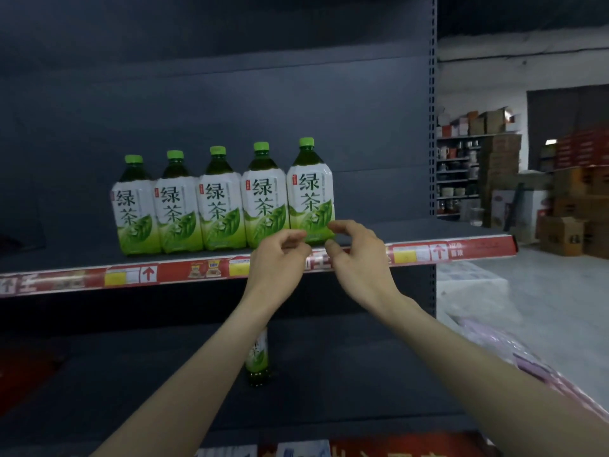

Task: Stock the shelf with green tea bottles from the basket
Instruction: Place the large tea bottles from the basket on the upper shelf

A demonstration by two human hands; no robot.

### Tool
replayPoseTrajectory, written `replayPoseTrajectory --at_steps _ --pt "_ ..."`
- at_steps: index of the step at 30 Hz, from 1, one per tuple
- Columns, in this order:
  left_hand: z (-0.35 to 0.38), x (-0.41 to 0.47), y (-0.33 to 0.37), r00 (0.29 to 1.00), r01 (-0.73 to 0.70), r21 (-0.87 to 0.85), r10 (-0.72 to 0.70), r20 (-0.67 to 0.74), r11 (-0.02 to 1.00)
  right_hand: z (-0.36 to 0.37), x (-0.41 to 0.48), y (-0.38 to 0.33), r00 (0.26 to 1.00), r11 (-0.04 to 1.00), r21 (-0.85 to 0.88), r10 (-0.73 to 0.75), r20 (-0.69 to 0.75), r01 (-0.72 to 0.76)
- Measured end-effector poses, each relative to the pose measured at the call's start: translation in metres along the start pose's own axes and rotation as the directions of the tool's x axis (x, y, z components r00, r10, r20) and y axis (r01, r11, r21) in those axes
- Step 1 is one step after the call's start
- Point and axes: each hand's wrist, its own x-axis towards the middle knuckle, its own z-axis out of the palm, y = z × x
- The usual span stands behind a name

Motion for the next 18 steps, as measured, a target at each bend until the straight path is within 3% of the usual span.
replayPoseTrajectory --at_steps 5,10,18 --pt "-0.006 -0.034 -0.025 0.998 0.066 -0.084 -0.066 0.003 0.994 0.005 -0.057 0.006 0.997 0.986 0.154 0.059 0.046 -0.065" --pt "-0.016 -0.098 -0.069 0.986 0.138 0.017 -0.139 0.087 0.99 0.028 -0.121 0.028 0.979 0.989 0.118 0.071 0.189 -0.094" --pt "-0.026 -0.212 -0.156 0.885 0.408 0.187 -0.438 0.16 0.894 0.066 -0.243 0.075 0.849 0.944 0.049 0.269 0.454 -0.325"
